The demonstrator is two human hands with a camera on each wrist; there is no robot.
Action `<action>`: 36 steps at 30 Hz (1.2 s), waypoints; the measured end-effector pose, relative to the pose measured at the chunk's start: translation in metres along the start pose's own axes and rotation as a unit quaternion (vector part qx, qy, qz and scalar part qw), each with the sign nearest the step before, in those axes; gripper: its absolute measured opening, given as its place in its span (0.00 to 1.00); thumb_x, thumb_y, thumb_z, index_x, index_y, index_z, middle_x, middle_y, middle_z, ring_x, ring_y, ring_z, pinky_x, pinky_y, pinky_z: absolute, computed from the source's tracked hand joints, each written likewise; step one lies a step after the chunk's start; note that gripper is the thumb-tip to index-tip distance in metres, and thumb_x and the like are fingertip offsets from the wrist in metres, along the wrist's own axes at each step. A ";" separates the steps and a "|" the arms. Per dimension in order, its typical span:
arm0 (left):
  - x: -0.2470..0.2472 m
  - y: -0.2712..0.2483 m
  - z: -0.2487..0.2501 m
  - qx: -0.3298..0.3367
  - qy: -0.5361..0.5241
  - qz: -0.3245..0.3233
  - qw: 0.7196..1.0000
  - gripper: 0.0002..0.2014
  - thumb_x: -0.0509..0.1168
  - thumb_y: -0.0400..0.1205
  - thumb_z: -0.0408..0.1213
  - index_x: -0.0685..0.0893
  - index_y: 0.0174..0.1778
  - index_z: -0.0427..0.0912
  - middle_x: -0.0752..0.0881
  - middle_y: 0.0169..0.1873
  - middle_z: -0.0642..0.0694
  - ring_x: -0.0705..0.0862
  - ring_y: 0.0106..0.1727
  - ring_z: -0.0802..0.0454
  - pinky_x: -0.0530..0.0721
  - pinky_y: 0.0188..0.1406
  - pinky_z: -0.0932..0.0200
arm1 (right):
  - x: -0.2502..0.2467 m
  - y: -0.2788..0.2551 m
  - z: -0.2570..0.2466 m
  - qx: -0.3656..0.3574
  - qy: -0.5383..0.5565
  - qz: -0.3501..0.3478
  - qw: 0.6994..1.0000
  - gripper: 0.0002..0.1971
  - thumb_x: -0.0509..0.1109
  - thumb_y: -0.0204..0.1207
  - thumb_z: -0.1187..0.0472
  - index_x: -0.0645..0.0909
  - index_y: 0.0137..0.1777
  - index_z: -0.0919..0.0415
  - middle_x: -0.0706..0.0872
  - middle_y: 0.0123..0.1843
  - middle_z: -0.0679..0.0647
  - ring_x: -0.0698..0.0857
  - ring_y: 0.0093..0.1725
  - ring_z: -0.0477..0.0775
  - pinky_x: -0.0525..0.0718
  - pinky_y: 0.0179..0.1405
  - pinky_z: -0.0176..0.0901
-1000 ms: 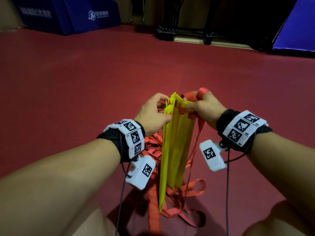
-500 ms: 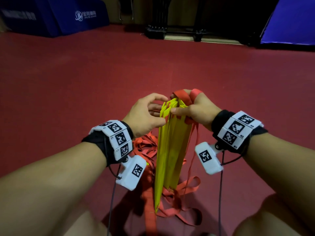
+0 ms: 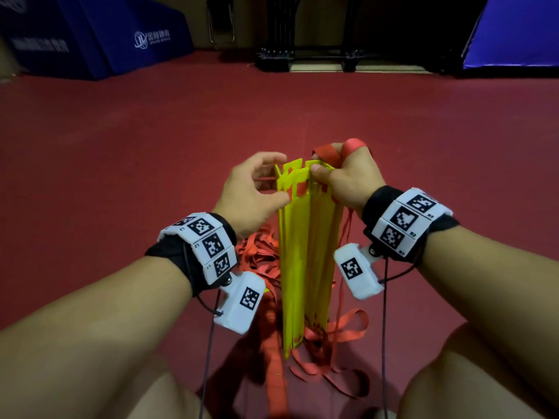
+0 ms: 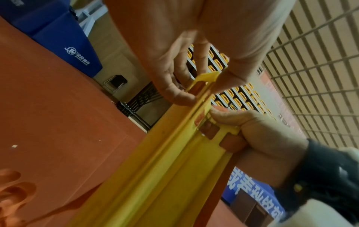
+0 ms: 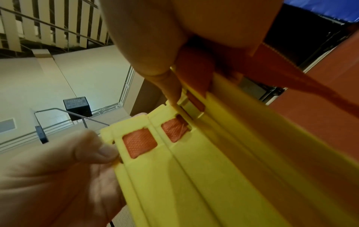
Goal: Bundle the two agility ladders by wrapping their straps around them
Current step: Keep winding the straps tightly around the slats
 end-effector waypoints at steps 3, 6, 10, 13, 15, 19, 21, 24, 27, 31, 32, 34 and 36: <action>-0.004 0.001 0.008 -0.001 -0.041 0.022 0.999 0.26 0.68 0.64 0.21 0.85 0.58 0.43 0.89 0.45 0.50 0.87 0.39 0.69 0.81 0.35 0.71 | -0.001 -0.003 -0.004 0.000 0.000 0.000 1.000 0.07 0.78 0.73 0.57 0.86 0.50 0.53 0.89 0.42 0.46 0.84 0.37 0.48 0.76 0.34 0.38; -0.007 -0.002 0.015 0.012 -0.055 0.022 0.998 0.26 0.62 0.65 0.14 0.89 0.54 0.41 0.92 0.39 0.52 0.87 0.35 0.63 0.81 0.30 0.70 | -0.007 -0.006 -0.015 -0.020 -0.010 0.006 1.000 0.08 0.77 0.76 0.59 0.86 0.54 0.54 0.89 0.43 0.42 0.83 0.39 0.46 0.77 0.35 0.36; -0.015 0.000 0.027 0.046 -0.093 0.030 0.994 0.25 0.61 0.62 0.18 0.90 0.49 0.44 0.94 0.41 0.48 0.91 0.42 0.54 0.87 0.35 0.63 | -0.020 -0.006 -0.030 -0.045 0.020 0.026 0.998 0.05 0.78 0.75 0.60 0.87 0.49 0.52 0.91 0.46 0.43 0.87 0.43 0.46 0.80 0.41 0.38; -0.030 0.006 0.019 0.040 -0.101 0.054 0.993 0.18 0.66 0.62 0.19 0.88 0.42 0.43 0.93 0.37 0.49 0.91 0.40 0.55 0.87 0.36 0.63 | -0.025 -0.004 -0.028 -0.045 0.018 0.028 0.998 0.04 0.77 0.75 0.59 0.89 0.49 0.51 0.92 0.47 0.46 0.86 0.41 0.45 0.78 0.36 0.36; -0.038 0.010 0.006 0.019 -0.080 0.068 0.994 0.17 0.67 0.66 0.16 0.86 0.38 0.45 0.89 0.29 0.54 0.85 0.30 0.59 0.82 0.30 0.66 | -0.025 -0.004 -0.024 -0.038 0.017 0.018 0.999 0.06 0.76 0.77 0.60 0.89 0.52 0.53 0.91 0.45 0.45 0.84 0.38 0.42 0.75 0.31 0.34; -0.041 0.013 -0.018 -0.055 -0.082 0.083 0.992 0.22 0.59 0.75 0.12 0.83 0.39 0.46 0.85 0.27 0.53 0.79 0.29 0.54 0.75 0.29 0.58 | -0.009 -0.007 -0.022 -0.037 -0.012 -0.028 0.999 0.06 0.74 0.79 0.60 0.88 0.54 0.54 0.87 0.41 0.40 0.79 0.34 0.37 0.71 0.29 0.32; -0.037 0.014 -0.015 -0.069 -0.087 0.086 0.990 0.19 0.59 0.72 0.15 0.83 0.40 0.46 0.82 0.29 0.50 0.76 0.32 0.51 0.73 0.31 0.57 | 0.003 -0.011 -0.024 -0.038 -0.025 -0.058 0.997 0.05 0.75 0.78 0.59 0.88 0.52 0.52 0.85 0.38 0.39 0.78 0.32 0.38 0.71 0.29 0.34; -0.029 0.014 -0.011 -0.071 -0.079 0.073 0.992 0.19 0.65 0.58 0.29 0.82 0.44 0.48 0.80 0.36 0.44 0.77 0.37 0.49 0.76 0.34 0.55 | 0.016 -0.014 -0.027 -0.037 -0.043 -0.081 0.995 0.05 0.76 0.75 0.59 0.87 0.49 0.51 0.83 0.32 0.37 0.78 0.31 0.41 0.72 0.28 0.35; -0.029 0.012 -0.013 -0.046 -0.006 0.062 0.997 0.26 0.77 0.53 0.46 0.80 0.48 0.56 0.83 0.39 0.48 0.81 0.40 0.48 0.82 0.43 0.48 | 0.018 -0.016 -0.029 -0.025 -0.017 -0.082 0.996 0.06 0.77 0.71 0.59 0.86 0.47 0.53 0.87 0.35 0.44 0.79 0.28 0.44 0.73 0.25 0.36; -0.028 0.009 -0.012 -0.007 0.064 0.053 0.997 0.30 0.83 0.58 0.47 0.75 0.51 0.60 0.79 0.42 0.51 0.80 0.39 0.55 0.82 0.41 0.54 | 0.017 -0.018 -0.030 -0.015 0.011 -0.104 0.994 0.09 0.77 0.69 0.56 0.86 0.48 0.54 0.91 0.41 0.62 0.79 0.25 0.53 0.75 0.20 0.40; -0.027 0.009 -0.011 -0.001 0.063 0.050 0.997 0.28 0.82 0.59 0.45 0.75 0.51 0.60 0.78 0.42 0.52 0.79 0.38 0.56 0.81 0.39 0.54 | 0.017 -0.018 -0.030 -0.016 0.007 -0.105 0.994 0.10 0.77 0.68 0.54 0.86 0.47 0.55 0.91 0.40 0.62 0.79 0.25 0.52 0.75 0.20 0.40; -0.024 0.008 -0.007 0.010 0.041 0.038 0.998 0.26 0.77 0.62 0.37 0.75 0.52 0.57 0.78 0.42 0.53 0.77 0.36 0.58 0.79 0.36 0.56 | 0.016 -0.018 -0.032 -0.022 -0.002 -0.100 0.995 0.09 0.77 0.70 0.54 0.86 0.47 0.55 0.89 0.37 0.58 0.79 0.24 0.51 0.75 0.20 0.40; -0.022 0.007 -0.004 0.020 0.009 0.021 1.000 0.27 0.73 0.62 0.31 0.76 0.55 0.54 0.81 0.47 0.52 0.81 0.41 0.58 0.81 0.41 0.58 | 0.011 -0.016 -0.035 -0.033 -0.005 -0.088 0.996 0.04 0.77 0.75 0.58 0.85 0.45 0.56 0.85 0.34 0.53 0.78 0.23 0.49 0.74 0.20 0.40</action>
Point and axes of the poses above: each hand's wrist, its own y-axis towards the middle knuckle, its own x-axis out of the palm, z = x × y, the point moved 6 cm from there along y, towards the middle knuckle
